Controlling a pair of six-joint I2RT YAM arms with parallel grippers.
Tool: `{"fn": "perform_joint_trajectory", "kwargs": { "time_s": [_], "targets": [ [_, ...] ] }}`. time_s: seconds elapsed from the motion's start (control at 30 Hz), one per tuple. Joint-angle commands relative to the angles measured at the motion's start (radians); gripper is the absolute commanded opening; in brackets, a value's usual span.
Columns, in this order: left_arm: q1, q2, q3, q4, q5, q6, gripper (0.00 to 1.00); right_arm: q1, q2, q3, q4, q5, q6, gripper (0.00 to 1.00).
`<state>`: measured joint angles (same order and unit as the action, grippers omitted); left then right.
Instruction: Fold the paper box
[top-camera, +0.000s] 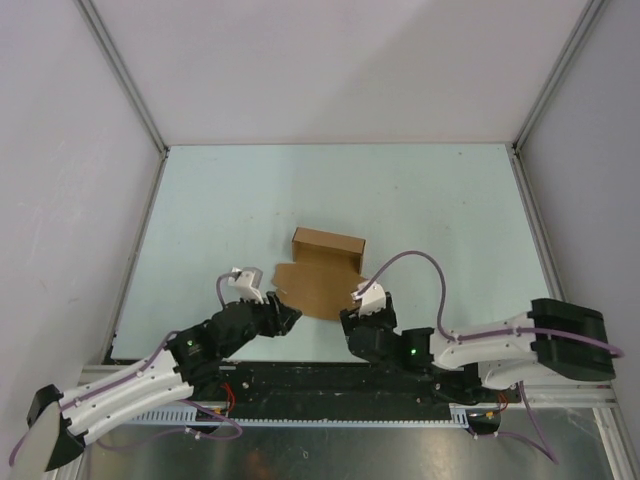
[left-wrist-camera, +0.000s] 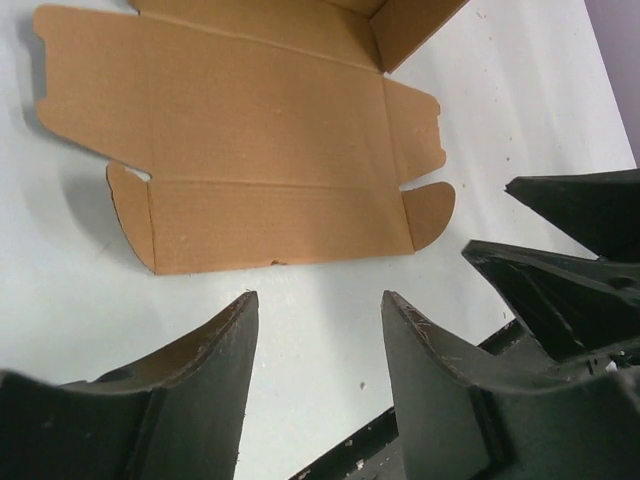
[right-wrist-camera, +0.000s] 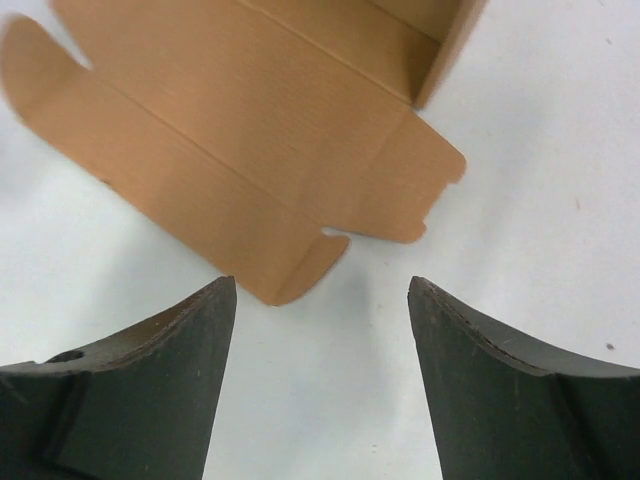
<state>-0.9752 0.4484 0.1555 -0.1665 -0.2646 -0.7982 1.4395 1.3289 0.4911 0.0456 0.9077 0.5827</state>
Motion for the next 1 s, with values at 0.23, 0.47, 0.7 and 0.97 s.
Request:
{"fn": "perform_joint_trajectory", "kwargs": {
  "time_s": [0.23, 0.47, 0.7, 0.97],
  "targets": [
    [0.0, 0.047, 0.096, -0.059, -0.142, 0.128, 0.61, -0.013, -0.403, -0.074, -0.009, -0.021, 0.017, 0.76],
    [0.098, 0.133, 0.118, -0.051, -0.202, 0.204, 0.63, -0.034, -0.596, -0.147, -0.09, -0.066, 0.083, 0.76],
    [0.155, 0.176, 0.11, 0.05, -0.231, 0.238, 0.64, -0.037, -0.639, -0.172, -0.098, -0.078, 0.091, 0.77],
    [0.161, 0.344, 0.093, 0.245, -0.17, 0.229, 0.62, -0.047, -0.691, -0.201, -0.089, -0.101, 0.094, 0.77]
  ]
}}
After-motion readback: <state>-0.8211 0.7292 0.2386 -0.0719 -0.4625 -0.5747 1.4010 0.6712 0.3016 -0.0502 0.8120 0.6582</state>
